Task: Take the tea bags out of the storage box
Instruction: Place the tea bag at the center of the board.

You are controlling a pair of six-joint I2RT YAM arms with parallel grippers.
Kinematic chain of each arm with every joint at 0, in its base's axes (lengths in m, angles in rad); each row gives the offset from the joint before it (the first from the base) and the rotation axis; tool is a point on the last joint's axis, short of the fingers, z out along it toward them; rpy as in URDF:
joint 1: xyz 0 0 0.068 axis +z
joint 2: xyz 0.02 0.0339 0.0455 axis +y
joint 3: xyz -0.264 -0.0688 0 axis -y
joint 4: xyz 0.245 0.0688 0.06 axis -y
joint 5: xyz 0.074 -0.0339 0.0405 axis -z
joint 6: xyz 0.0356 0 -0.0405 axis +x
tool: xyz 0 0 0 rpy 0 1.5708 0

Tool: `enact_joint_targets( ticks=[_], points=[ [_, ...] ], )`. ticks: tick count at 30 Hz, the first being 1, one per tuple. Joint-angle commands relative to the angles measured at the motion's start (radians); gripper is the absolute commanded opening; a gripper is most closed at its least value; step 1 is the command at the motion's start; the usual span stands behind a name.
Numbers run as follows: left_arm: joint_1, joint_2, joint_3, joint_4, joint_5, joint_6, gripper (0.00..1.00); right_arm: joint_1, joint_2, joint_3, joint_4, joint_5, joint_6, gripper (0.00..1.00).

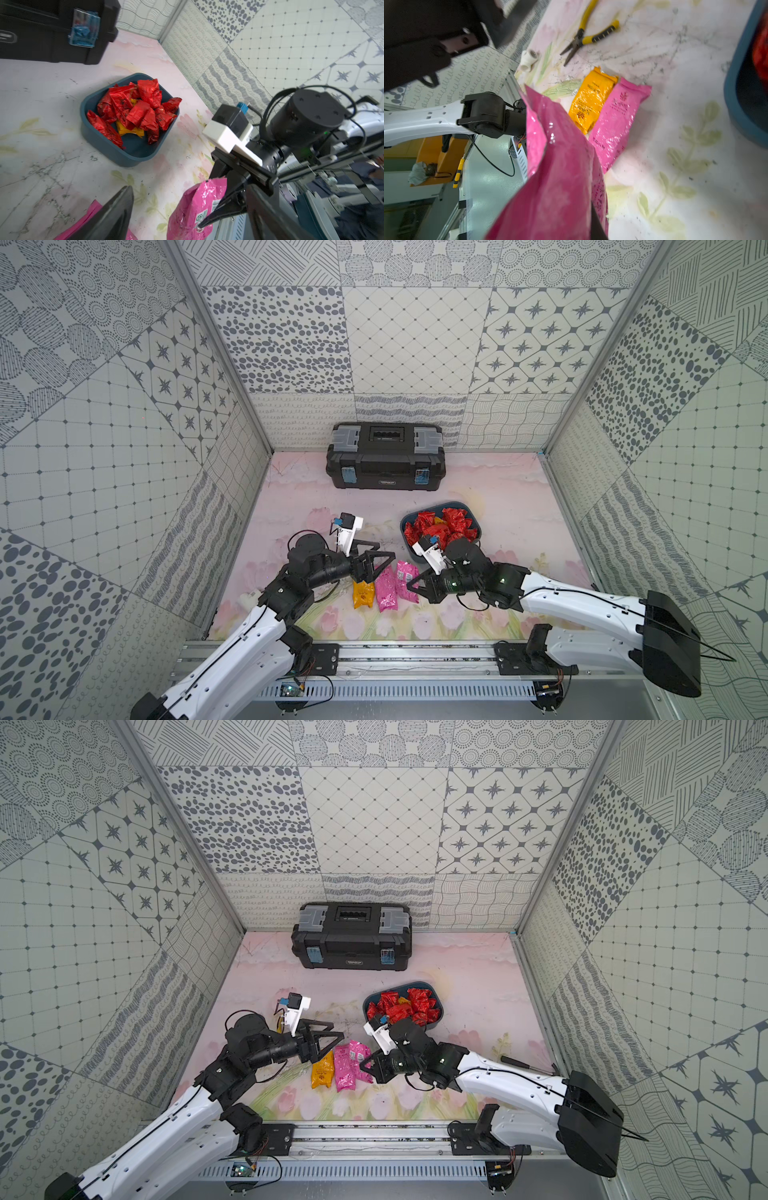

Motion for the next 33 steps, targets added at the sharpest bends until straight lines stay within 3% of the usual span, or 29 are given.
enact_joint_targets(
  ticks=[1, 6, 10, 13, 17, 19, 22, 33],
  points=[
    [0.003, 0.022, 0.056, -0.218, -0.383, -0.156, 0.89, -0.014, 0.043, 0.002, -0.045, -0.078, 0.129, 0.03],
    [0.016, 0.099, 0.072, -0.264, -0.383, -0.312, 0.89, -0.035, 0.190, 0.062, -0.074, -0.115, 0.145, 0.02],
    [0.018, 0.155, 0.084, -0.284, -0.342, -0.354, 0.89, -0.062, 0.294, 0.110, -0.083, -0.123, 0.143, 0.04],
    [0.019, 0.173, 0.096, -0.300, -0.320, -0.355, 0.89, -0.079, 0.351, 0.147, -0.110, -0.095, 0.124, 0.09],
    [0.020, 0.199, 0.119, -0.322, -0.275, -0.346, 0.88, -0.104, 0.363, 0.146, -0.155, -0.004, 0.112, 0.25],
    [0.021, 0.214, 0.130, -0.329, -0.260, -0.346, 0.88, -0.106, 0.350, 0.146, -0.180, 0.038, 0.104, 0.37],
    [0.021, 0.231, 0.135, -0.321, -0.241, -0.346, 0.88, -0.107, 0.312, 0.140, -0.214, 0.090, 0.094, 0.45],
    [-0.016, 0.313, 0.220, -0.302, -0.164, -0.230, 0.81, -0.155, -0.049, 0.059, -0.325, 0.222, 0.069, 0.56]
  ],
)
